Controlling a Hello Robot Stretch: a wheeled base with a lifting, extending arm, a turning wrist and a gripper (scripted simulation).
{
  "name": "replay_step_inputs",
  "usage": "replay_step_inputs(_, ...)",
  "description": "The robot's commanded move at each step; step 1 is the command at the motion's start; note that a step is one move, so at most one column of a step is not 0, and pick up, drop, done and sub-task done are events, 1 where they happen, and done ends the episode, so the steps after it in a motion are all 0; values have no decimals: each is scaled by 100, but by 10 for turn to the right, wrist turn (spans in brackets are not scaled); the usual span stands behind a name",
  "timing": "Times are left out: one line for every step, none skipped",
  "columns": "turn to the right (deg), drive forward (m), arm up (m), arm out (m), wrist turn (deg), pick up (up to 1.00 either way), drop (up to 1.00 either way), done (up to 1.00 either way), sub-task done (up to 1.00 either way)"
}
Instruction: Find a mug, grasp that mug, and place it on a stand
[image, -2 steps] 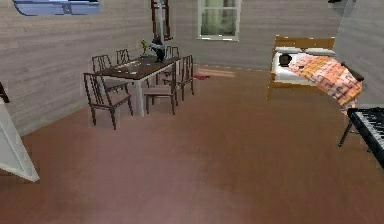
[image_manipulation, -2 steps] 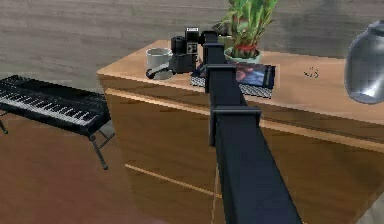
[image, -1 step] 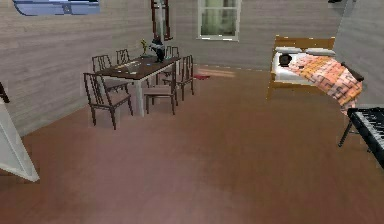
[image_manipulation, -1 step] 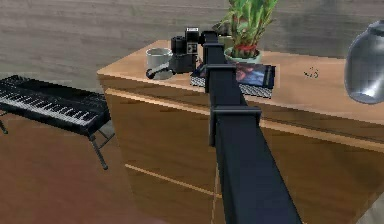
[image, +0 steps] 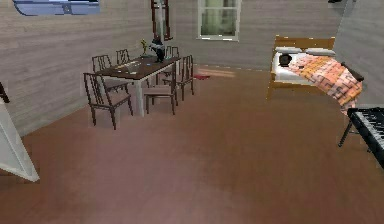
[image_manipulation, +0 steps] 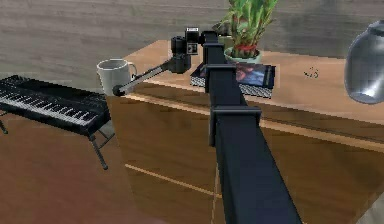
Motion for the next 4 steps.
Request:
replay_step_inputs(0, 0, 0, 0, -450, 0, 0, 0, 0)
replay_step_inputs(0, 0, 0, 0, -150, 0, 0, 0, 0)
replay_step_inputs(0, 0, 0, -46, 0, 0, 0, 0, 0)
replay_step_inputs(-450, 0, 0, 0, 0, 0, 0, 0, 0)
